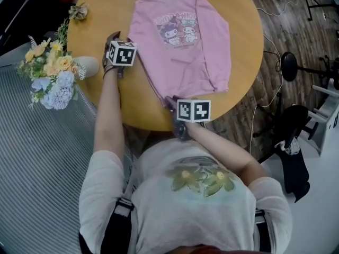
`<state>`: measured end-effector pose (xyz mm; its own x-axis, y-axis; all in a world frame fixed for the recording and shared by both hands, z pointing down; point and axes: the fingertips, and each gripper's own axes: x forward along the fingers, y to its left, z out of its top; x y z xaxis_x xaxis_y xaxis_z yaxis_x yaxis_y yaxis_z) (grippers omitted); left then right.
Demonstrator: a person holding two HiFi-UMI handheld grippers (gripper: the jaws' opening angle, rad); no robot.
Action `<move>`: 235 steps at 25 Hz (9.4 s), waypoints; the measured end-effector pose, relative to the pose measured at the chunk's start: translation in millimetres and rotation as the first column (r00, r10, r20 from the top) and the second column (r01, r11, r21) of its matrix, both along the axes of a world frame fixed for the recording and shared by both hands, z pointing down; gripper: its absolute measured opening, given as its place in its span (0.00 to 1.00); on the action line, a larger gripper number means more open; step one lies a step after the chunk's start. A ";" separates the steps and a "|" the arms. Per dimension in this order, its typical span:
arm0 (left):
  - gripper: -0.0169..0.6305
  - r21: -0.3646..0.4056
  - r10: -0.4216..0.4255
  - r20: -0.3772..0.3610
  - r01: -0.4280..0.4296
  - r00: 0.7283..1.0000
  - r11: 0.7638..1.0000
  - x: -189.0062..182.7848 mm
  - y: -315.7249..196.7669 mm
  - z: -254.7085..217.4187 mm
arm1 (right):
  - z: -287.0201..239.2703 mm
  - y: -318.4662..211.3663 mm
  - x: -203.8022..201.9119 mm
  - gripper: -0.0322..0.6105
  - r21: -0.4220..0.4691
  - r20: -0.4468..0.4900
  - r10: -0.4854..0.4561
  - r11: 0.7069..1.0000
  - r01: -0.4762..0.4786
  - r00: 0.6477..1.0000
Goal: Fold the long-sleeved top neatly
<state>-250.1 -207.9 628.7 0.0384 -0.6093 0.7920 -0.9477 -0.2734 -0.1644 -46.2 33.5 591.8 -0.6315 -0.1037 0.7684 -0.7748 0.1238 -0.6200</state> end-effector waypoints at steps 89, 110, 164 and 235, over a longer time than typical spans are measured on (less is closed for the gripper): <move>0.11 -0.170 -0.039 -0.662 -0.099 0.749 0.980 429.1 168.5 -37.8 | 25.5 -431.6 155.1 0.37 0.379 -0.103 -0.230 0.890 0.252 0.968; 0.11 -0.049 -0.053 -0.758 0.024 0.650 0.999 371.0 184.6 -90.0 | -62.1 -416.8 91.9 0.09 0.387 -0.065 -0.274 0.879 0.277 0.960; 0.17 -0.064 -0.139 -0.717 0.134 0.683 0.989 75.7 150.4 -111.0 | -34.6 19.4 -1.0 0.43 0.451 -0.416 -0.360 0.716 0.533 0.835; 0.11 -0.144 -0.057 -0.368 0.004 0.928 0.990 -4.6 29.9 -39.3 | -0.3 88.6 -22.1 0.32 0.144 -0.061 0.019 0.990 -0.010 0.998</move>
